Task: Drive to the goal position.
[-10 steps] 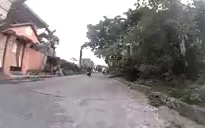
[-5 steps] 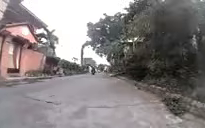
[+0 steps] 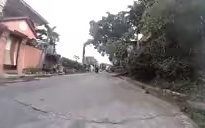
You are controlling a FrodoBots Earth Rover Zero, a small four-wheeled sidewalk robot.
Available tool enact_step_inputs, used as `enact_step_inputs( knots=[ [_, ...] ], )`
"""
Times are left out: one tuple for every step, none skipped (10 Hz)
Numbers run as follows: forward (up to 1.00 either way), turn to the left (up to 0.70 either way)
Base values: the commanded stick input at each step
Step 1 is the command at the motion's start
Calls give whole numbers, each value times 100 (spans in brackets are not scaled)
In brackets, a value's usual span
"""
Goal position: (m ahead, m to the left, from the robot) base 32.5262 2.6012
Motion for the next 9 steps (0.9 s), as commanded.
enact_step_inputs(
  knots=[
    [98,0],
    [98,0],
    [98,0],
    [98,0],
    [98,0],
    [98,0],
    [98,0],
    [98,0],
    [98,0]
  ],
)
